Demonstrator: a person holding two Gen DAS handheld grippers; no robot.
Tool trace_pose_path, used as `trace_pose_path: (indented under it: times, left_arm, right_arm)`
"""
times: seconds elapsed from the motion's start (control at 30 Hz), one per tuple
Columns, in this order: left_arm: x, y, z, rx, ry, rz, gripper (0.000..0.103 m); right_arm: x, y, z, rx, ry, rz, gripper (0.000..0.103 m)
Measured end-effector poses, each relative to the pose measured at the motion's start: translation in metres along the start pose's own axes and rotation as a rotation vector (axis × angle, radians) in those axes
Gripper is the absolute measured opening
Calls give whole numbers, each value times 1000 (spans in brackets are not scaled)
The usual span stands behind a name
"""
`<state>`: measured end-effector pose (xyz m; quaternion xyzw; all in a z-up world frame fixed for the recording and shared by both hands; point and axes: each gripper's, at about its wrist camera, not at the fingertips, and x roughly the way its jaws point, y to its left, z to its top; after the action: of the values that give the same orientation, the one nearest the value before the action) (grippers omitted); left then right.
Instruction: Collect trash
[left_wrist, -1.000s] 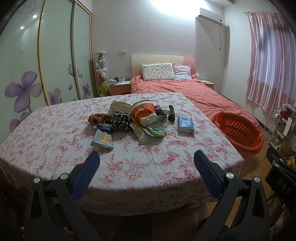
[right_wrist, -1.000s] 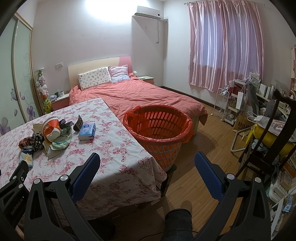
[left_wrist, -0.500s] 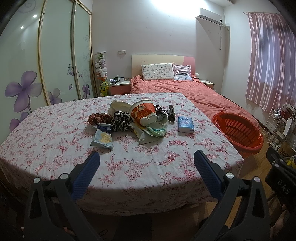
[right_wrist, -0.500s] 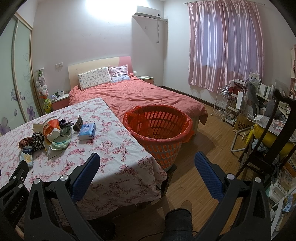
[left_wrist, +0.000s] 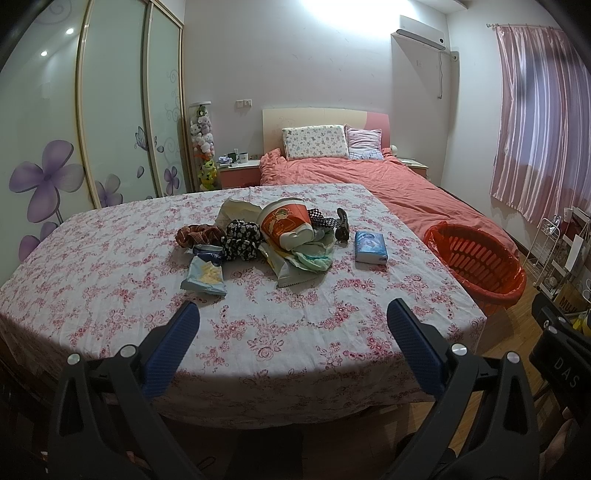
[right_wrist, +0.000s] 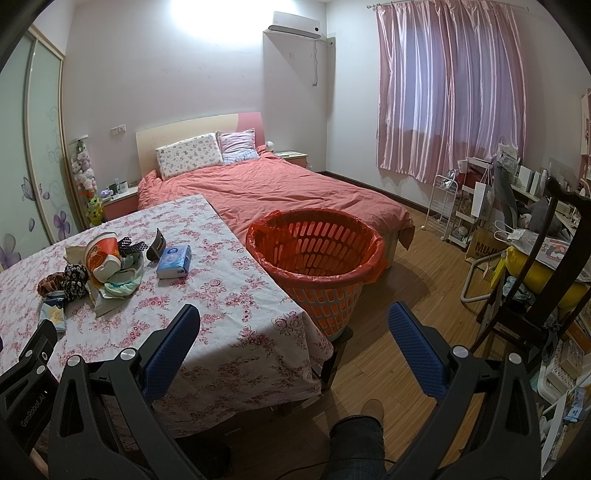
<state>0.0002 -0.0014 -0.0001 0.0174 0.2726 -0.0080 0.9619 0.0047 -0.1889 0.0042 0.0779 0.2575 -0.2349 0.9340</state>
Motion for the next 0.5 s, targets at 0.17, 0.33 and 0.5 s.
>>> trace_pose_path:
  times: [0.17, 0.33, 0.5]
  left_arm:
    - [0, -1, 0, 0, 1, 0, 99]
    - [2, 0, 1, -2, 5, 6, 99]
    - [19, 13, 5, -24, 8, 27, 99]
  right_arm:
    - [1, 0, 0, 0, 1, -1, 101]
    - [4, 2, 1, 0, 11, 8, 101]
    - [12, 1, 4, -2, 8, 33, 101]
